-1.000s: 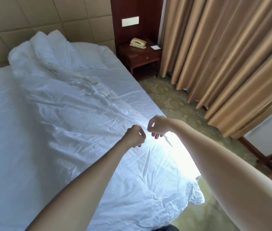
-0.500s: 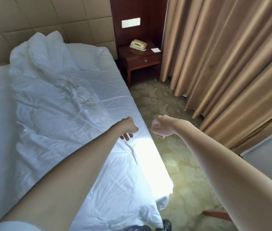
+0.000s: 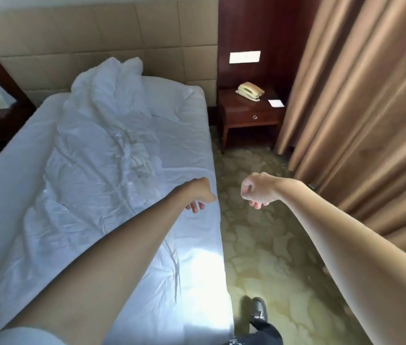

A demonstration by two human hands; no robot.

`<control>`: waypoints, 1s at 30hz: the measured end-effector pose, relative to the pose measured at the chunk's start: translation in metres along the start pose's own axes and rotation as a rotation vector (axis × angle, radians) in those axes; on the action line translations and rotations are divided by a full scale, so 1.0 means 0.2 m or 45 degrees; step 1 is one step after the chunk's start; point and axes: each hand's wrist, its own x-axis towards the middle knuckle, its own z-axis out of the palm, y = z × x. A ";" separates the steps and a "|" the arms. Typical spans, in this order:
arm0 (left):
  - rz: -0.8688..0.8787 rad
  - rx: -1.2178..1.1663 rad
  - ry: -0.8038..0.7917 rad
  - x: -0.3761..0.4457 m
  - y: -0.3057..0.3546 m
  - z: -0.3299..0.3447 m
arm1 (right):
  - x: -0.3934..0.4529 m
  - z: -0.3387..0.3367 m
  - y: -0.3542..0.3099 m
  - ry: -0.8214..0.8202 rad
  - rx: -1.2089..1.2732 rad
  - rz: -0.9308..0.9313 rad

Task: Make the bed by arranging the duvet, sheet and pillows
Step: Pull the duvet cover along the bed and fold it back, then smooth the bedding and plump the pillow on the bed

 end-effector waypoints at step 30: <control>-0.715 -0.737 0.585 1.66 0.13 -1.74 | 2.73 -2.05 -0.47 -0.288 -0.579 -0.809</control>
